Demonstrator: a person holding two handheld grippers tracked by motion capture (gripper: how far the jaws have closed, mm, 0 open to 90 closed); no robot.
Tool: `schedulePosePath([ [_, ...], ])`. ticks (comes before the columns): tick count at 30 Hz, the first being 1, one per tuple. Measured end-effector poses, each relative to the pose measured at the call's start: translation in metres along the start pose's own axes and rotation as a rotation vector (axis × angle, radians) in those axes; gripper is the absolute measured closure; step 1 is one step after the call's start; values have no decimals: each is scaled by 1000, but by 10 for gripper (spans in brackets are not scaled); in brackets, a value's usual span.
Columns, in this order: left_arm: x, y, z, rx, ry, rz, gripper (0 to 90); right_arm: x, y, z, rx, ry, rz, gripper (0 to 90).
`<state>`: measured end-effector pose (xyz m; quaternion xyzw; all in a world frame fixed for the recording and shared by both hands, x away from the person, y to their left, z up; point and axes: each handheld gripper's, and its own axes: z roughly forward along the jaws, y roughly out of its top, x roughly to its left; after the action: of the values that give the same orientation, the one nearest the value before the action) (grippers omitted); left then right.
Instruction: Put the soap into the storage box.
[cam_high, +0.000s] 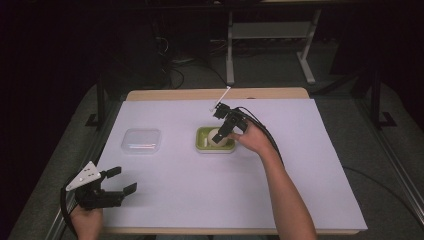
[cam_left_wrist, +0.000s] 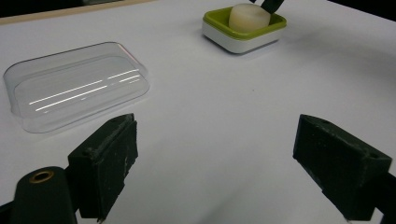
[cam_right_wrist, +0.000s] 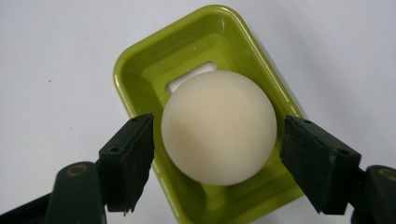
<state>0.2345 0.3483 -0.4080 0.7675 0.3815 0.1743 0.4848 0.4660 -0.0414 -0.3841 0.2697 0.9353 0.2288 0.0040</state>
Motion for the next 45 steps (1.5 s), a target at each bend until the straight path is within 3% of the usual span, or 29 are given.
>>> schedulePosePath([
  [14, -1, 0, 1, 6, -2, 7, 133, -1, -23, -17, -73, 19, 0, 239],
  [23, -2, 0, 2, 10, -3, 11, 133, 3, -34, -21, -83, 23, -8, 230],
  [33, -2, 0, 2, 10, -2, 7, 133, 6, -55, -25, -108, 49, 19, 231],
  [45, -2, 0, 2, 13, 2, 5, 133, 10, -75, -35, -141, 37, 18, 231],
])
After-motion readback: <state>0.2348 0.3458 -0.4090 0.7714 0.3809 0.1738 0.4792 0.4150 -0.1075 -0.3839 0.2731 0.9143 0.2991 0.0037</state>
